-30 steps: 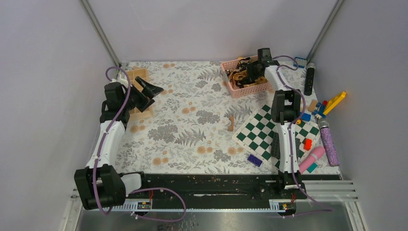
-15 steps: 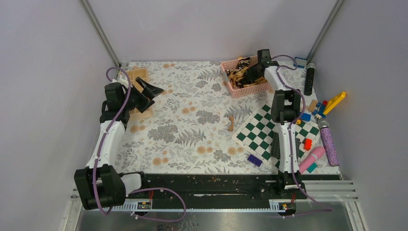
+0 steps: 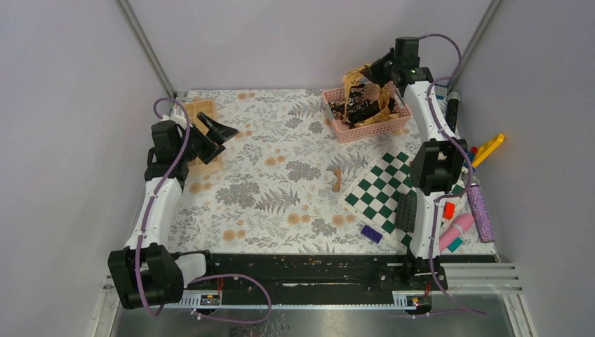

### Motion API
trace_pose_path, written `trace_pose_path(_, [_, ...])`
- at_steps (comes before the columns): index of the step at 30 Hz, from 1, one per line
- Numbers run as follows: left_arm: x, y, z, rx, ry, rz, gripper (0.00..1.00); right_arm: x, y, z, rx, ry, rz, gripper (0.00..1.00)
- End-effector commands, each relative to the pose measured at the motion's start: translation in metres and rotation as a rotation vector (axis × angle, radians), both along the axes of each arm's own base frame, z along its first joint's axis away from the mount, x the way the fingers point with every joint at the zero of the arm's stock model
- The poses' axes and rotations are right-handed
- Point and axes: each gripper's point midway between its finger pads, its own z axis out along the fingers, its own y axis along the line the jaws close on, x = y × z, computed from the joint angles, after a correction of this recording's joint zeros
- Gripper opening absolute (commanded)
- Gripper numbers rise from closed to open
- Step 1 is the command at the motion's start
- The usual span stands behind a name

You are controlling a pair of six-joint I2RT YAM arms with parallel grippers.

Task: Roll the ties
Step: Pick up the tie from the bin, then place the tie at the center of the board.

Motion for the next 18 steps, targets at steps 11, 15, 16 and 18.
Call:
trace_pose_path(11, [-0.004, -0.013, 0.045, -0.006, -0.133, -0.069, 0.99, -0.062, 0.035, 0.049, 0.076, -0.110, 0.257, 0.00])
trace_pose_path(15, [-0.005, -0.020, 0.049, -0.007, -0.143, -0.090, 0.99, -0.092, 0.061, 0.066, 0.066, -0.157, 0.379, 0.00])
trace_pose_path(16, [-0.006, -0.022, 0.050, -0.007, -0.143, -0.094, 0.99, -0.101, 0.068, 0.073, 0.056, -0.178, 0.412, 0.00])
trace_pose_path(18, [-0.007, -0.025, 0.049, -0.009, -0.141, -0.100, 0.99, -0.120, 0.082, 0.087, 0.032, -0.217, 0.479, 0.00])
